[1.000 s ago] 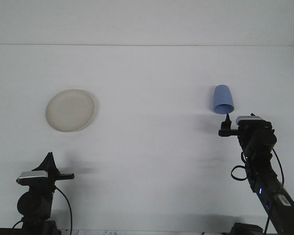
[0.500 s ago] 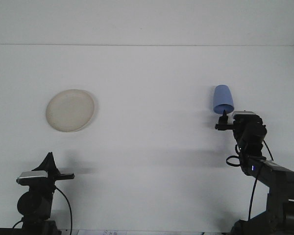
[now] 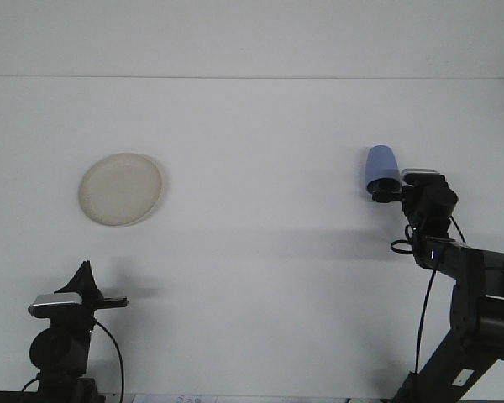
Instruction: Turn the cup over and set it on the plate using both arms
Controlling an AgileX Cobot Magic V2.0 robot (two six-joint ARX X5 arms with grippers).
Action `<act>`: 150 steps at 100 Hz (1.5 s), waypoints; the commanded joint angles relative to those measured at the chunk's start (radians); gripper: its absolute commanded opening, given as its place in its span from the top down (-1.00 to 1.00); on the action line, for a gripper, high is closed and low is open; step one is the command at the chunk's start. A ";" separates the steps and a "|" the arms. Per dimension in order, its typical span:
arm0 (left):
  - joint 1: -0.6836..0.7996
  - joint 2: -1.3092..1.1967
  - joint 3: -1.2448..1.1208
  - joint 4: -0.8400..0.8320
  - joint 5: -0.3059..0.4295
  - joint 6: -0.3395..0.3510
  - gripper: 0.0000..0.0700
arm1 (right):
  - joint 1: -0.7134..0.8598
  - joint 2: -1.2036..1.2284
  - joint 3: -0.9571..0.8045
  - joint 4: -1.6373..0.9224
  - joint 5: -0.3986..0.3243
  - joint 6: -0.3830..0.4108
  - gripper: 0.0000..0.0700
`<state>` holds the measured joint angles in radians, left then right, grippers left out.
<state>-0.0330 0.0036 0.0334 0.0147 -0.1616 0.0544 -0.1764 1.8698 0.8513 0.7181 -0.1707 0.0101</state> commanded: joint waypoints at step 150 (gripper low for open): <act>0.002 0.000 -0.018 0.013 -0.005 0.007 0.96 | 0.239 -0.631 0.585 -1.552 0.047 -0.024 0.99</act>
<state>-0.0330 0.0036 0.0334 0.0151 -0.1616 0.0544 0.0360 1.2186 1.3582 -0.7258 -0.1253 -0.0010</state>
